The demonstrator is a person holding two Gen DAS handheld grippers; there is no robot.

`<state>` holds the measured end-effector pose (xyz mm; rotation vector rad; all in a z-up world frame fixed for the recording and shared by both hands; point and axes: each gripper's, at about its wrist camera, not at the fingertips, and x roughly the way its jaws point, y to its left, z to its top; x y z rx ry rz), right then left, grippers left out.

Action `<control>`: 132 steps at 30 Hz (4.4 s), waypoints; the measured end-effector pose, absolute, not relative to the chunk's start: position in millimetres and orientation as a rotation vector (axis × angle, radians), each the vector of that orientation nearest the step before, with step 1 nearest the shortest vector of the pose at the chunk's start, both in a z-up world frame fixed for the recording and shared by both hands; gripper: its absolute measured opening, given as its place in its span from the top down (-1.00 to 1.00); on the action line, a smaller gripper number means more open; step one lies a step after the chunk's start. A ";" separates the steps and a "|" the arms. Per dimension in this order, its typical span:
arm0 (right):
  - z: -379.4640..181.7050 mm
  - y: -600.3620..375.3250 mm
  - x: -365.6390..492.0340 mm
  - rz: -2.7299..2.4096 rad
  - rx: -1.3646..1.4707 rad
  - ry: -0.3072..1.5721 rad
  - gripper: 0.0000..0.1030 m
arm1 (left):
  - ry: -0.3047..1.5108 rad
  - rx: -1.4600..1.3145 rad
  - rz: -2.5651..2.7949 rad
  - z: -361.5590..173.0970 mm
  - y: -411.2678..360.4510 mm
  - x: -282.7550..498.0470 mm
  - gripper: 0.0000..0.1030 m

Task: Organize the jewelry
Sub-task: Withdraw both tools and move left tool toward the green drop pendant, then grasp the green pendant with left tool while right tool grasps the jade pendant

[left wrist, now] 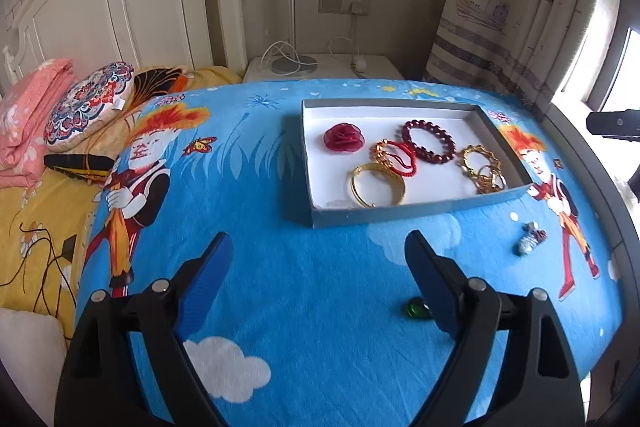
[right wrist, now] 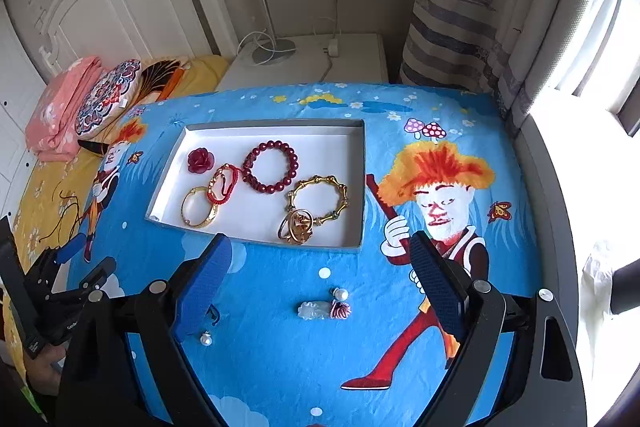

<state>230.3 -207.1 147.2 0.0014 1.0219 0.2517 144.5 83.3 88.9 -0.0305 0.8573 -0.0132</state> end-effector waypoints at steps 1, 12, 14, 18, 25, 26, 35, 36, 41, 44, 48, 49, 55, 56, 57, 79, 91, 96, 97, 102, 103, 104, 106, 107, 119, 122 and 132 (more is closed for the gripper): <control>149.4 -207.0 227.5 0.258 0.006 1.020 -0.63 | 0.865 -0.032 -0.018 89.5 83.6 140.4 -0.65; 175.7 -201.5 194.8 0.257 -0.042 0.954 -0.63 | 0.853 -0.048 -0.046 96.6 80.1 111.2 -0.67; 178.3 -205.3 189.1 0.259 -0.038 0.957 -0.63 | 0.850 -0.045 -0.058 96.9 77.5 108.0 -0.67; 186.8 -211.9 180.0 0.243 -0.023 0.931 -0.64 | 0.851 -0.047 -0.079 96.1 72.3 103.4 -0.67; 193.3 -206.1 168.9 0.274 -0.017 0.917 -0.64 | 0.859 -0.051 -0.107 91.8 64.0 88.8 -0.67; 194.5 -205.4 167.8 0.275 -0.014 0.916 -0.64 | 0.857 -0.052 -0.108 91.9 62.8 86.1 -0.67; 148.5 -207.4 142.5 0.278 0.007 0.903 -0.67 | 0.844 -0.045 -0.135 92.8 49.1 62.0 -0.67; 134.8 -210.1 139.1 0.258 0.007 0.910 -0.67 | 0.845 -0.040 -0.142 90.8 46.4 59.5 -0.67; 73.0 -226.3 119.4 0.148 0.012 0.914 -0.68 | 0.864 -0.014 -0.145 69.7 31.4 49.6 -0.67; 44.0 -233.3 109.2 0.113 0.013 0.913 -0.68 | 0.879 -0.038 -0.162 56.4 27.1 46.6 -0.66; 16.7 -237.3 98.9 0.071 -0.006 0.893 -0.68 | 0.880 -0.062 -0.169 43.4 21.2 43.7 -0.64; 9.9 -237.8 97.9 0.060 -0.004 0.895 -0.68 | 0.877 -0.070 -0.167 40.1 20.7 43.3 -0.64; -9.6 -235.0 99.9 0.106 0.026 0.914 -0.72 | 0.868 -0.137 -0.134 18.8 25.5 48.0 -0.45; -10.6 -235.2 99.7 0.109 0.033 0.909 -0.72 | 0.868 -0.148 -0.132 15.4 26.2 49.9 -0.40; -11.2 -235.1 99.8 0.114 0.038 0.904 -0.72 | 0.872 -0.158 -0.128 11.4 26.7 52.3 -0.36; -11.7 -235.2 109.3 0.136 0.093 0.879 -0.72 | 0.886 -0.068 -0.174 -1.5 -0.1 119.4 0.30; -12.2 -234.4 109.9 0.129 0.093 0.880 -0.72 | 0.898 0.120 -0.134 10.0 26.6 124.2 0.24; -12.2 -234.2 109.9 0.130 0.094 0.880 -0.73 | 0.932 0.217 -0.184 1.8 17.8 118.3 0.16; -12.1 -234.0 109.9 0.130 0.094 0.880 -0.73 | 0.933 0.227 -0.192 -0.4 15.0 118.1 0.16; -12.8 -234.1 110.0 0.128 0.087 0.882 -0.73 | 0.903 0.253 -0.257 -1.4 5.2 130.3 0.16; -12.8 -234.1 109.9 0.128 0.088 0.882 -0.73 | 0.900 0.251 -0.278 -1.7 4.9 135.5 0.16; -12.9 -234.3 109.8 0.128 0.089 0.881 -0.73 | 0.900 0.252 -0.295 -2.0 4.2 140.0 0.16; -12.9 -233.9 109.8 0.127 0.086 0.882 -0.73 | 0.895 0.265 -0.335 -2.3 2.3 148.2 0.16; -12.8 -234.1 109.8 0.128 0.087 0.882 -0.73 | 0.896 0.265 -0.353 -2.6 2.4 151.5 0.17; -12.6 -235.2 110.5 0.133 0.098 0.879 -0.73 | 0.906 0.210 -0.350 -3.6 5.5 129.6 0.59; -12.1 -235.6 116.2 0.130 0.103 0.880 -0.73 | 0.903 0.167 -0.293 -3.7 10.1 115.6 0.59; -8.1 -211.2 151.3 0.129 0.144 0.887 -0.56 | 0.866 0.080 -0.184 -4.5 21.3 86.3 0.59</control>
